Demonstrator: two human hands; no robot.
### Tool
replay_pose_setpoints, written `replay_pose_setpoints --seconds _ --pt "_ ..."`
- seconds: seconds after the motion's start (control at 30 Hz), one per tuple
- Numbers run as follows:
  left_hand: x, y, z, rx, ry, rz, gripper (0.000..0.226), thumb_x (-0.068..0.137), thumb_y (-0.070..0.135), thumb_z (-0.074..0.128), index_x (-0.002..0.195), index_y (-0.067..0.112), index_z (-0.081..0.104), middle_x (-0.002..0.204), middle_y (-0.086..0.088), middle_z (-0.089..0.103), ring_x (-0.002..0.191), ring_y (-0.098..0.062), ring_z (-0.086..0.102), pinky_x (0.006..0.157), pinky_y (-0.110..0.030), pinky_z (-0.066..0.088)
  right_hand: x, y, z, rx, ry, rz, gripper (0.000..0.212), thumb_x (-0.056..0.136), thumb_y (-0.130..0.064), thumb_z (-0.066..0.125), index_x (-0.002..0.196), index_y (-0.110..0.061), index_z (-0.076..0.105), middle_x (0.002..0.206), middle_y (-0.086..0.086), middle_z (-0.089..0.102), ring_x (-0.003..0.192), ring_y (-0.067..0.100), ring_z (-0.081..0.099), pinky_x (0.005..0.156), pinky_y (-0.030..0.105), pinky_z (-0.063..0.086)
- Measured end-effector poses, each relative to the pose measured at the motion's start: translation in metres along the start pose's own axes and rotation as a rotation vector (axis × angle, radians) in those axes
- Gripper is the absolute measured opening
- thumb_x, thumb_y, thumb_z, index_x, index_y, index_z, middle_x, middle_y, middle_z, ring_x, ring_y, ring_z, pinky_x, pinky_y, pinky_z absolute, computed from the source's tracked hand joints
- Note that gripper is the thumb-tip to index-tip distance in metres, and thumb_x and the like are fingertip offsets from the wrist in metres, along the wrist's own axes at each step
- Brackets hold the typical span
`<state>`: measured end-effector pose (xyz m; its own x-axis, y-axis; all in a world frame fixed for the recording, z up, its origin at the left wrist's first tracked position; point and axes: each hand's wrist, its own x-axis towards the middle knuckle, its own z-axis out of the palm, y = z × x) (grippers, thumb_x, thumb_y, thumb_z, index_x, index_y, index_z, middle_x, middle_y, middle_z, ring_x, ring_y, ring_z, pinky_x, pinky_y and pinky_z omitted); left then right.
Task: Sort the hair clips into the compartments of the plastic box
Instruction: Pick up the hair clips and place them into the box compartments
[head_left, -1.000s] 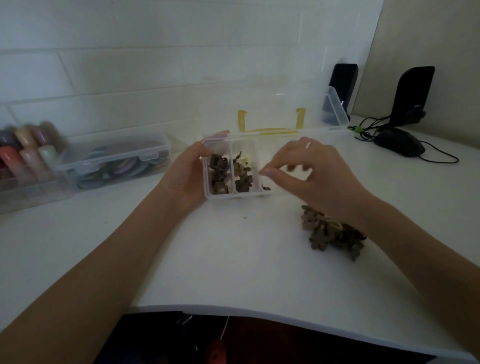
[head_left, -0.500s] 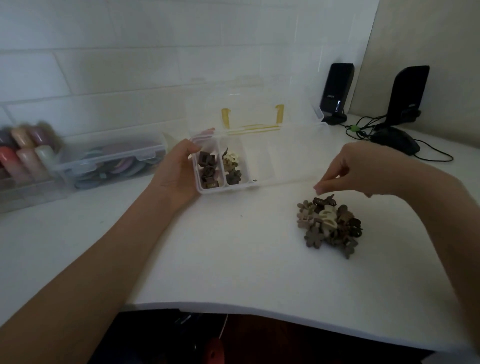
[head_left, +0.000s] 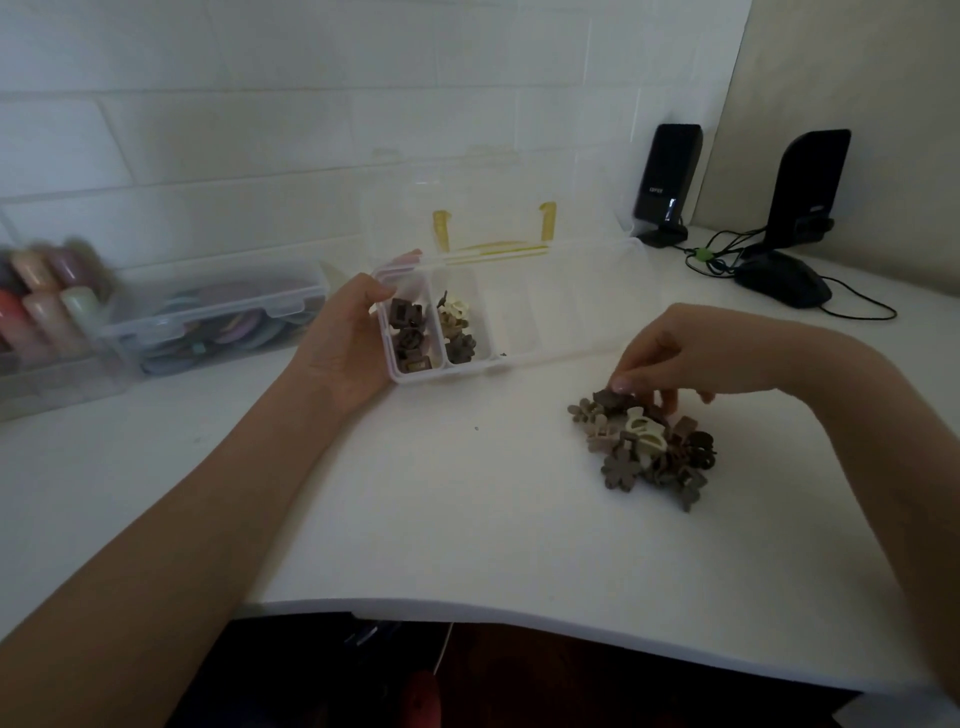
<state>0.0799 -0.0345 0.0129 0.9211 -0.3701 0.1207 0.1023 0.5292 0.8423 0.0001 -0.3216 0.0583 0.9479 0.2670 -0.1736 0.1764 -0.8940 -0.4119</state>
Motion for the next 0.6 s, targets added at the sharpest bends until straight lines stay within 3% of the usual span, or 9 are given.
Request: replay_pose_setpoints --seconds 0.2,0.37,0.47,0.53,0.6 --pt "-0.001 0.001 0.000 -0.015 -0.012 -0.006 0.082 0.037 0.022 0.082 0.117 0.020 0.064 0.127 -0.011 0.054 0.118 -0.032 0.046 0.114 -0.056 0.022 0.001 -0.006 0.003 0.094 -0.040 -0.095 0.018 0.080 -0.025 0.071 0.096 -0.034 0.071 0.091 -0.020 0.072 0.069 -0.002 0.065 0.060 0.019 0.046" --pt "-0.002 0.000 0.002 -0.012 -0.006 -0.025 0.081 0.044 0.018 0.078 0.123 0.021 0.061 0.122 -0.009 0.056 0.114 -0.031 0.046 0.108 -0.049 0.030 0.004 -0.013 0.012 0.071 -0.051 -0.127 0.015 0.082 -0.029 0.070 0.095 -0.035 0.072 0.086 -0.023 0.070 0.059 -0.009 0.058 0.057 0.006 0.040" --pt "-0.002 0.000 0.003 -0.013 -0.002 -0.033 0.064 0.057 0.013 0.068 0.121 0.021 0.062 0.120 -0.009 0.056 0.112 -0.031 0.044 0.105 -0.048 0.030 0.007 -0.017 0.017 0.032 -0.049 -0.178 0.015 0.080 -0.022 0.071 0.090 -0.032 0.071 0.087 -0.018 0.068 0.069 0.003 0.061 0.068 0.016 0.048" --pt "-0.002 0.000 0.003 -0.012 -0.015 -0.023 0.077 0.043 0.018 0.079 0.118 0.021 0.064 0.118 -0.008 0.058 0.111 -0.030 0.047 0.105 -0.048 0.033 0.009 -0.020 0.020 0.018 -0.003 -0.211 0.017 0.079 -0.017 0.072 0.087 -0.032 0.070 0.083 -0.018 0.066 0.075 0.014 0.062 0.065 0.016 0.048" --pt "-0.002 0.000 0.002 -0.009 -0.025 -0.020 0.083 0.036 0.021 0.082 0.118 0.021 0.064 0.116 -0.007 0.062 0.110 -0.030 0.052 0.106 -0.049 0.035 0.012 -0.022 0.024 0.051 0.074 -0.250 0.018 0.076 -0.015 0.074 0.085 -0.029 0.070 0.083 -0.014 0.066 0.074 0.014 0.061 0.061 0.011 0.046"
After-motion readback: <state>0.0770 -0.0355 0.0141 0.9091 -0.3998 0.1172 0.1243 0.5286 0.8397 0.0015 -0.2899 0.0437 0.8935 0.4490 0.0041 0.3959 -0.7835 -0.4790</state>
